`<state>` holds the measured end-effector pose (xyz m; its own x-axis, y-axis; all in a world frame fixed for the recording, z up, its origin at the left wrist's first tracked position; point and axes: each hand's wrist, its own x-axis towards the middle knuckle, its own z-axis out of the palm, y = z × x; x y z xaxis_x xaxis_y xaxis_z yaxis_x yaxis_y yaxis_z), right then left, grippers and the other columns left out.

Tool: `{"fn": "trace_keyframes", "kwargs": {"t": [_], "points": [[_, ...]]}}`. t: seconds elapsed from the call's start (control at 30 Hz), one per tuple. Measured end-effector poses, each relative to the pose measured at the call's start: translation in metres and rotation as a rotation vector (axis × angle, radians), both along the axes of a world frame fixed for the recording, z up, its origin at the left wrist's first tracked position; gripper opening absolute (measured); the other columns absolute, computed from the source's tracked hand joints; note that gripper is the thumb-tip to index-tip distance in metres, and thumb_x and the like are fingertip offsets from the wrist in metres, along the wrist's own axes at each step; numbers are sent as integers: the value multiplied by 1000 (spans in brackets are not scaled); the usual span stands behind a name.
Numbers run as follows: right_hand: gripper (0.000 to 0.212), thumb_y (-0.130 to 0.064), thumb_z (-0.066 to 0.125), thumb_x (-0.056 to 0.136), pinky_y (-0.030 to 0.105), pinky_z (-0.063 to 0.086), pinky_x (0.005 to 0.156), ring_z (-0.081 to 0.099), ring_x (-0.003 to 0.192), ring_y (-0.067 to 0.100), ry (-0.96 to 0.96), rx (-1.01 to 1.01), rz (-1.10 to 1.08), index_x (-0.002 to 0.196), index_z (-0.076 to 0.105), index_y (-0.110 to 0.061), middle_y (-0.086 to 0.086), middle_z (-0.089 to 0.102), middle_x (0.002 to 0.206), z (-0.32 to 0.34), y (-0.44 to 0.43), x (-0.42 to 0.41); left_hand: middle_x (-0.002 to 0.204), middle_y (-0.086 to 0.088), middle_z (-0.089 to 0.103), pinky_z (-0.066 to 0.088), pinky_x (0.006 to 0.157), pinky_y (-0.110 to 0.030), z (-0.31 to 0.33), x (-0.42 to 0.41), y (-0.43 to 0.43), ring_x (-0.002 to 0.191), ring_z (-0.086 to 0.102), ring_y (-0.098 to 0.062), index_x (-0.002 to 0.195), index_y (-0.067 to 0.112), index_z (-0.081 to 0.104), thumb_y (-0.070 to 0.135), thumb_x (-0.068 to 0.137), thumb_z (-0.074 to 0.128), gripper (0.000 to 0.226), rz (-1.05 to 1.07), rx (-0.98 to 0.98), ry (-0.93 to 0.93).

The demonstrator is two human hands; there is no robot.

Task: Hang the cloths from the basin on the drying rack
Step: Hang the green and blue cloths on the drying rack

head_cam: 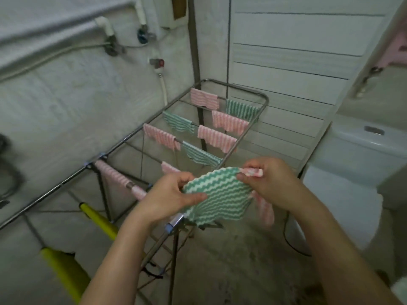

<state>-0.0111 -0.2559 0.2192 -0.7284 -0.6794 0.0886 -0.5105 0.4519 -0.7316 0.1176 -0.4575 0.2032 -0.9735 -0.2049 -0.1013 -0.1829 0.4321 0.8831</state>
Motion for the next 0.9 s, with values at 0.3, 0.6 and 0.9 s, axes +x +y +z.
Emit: {"fn": "trace_keyframes", "kwargs": {"t": [0.3, 0.6, 0.9], "points": [[17, -12, 64, 89, 14, 44, 58, 59, 61, 0, -311, -217, 41, 73, 64, -17, -14, 65, 62, 3, -79, -8, 78, -6, 69, 57, 57, -32, 2, 35, -60, 67, 66, -20, 92, 20, 60, 14, 80, 63, 13, 420, 667, 334], [19, -29, 46, 98, 31, 45, 72, 57, 86, 19, -175, -17, 117, 103, 53, -12, 4, 60, 93, 0, -175, -53, 87, 4, 73, 55, 59, -23, -7, 10, -95, 76, 70, -11, 97, 11, 66, 6, 97, 43, 24, 635, 550, 369], [22, -24, 47, 97, 27, 36, 75, 56, 105, 29, -146, 284, 270, 112, 50, -9, 16, 59, 114, -73, -324, -129, 137, -1, 31, 38, 108, -29, -88, -50, -187, 126, 41, -15, 143, 22, 31, -5, 80, 61, 75, 694, 10, -8]]}}
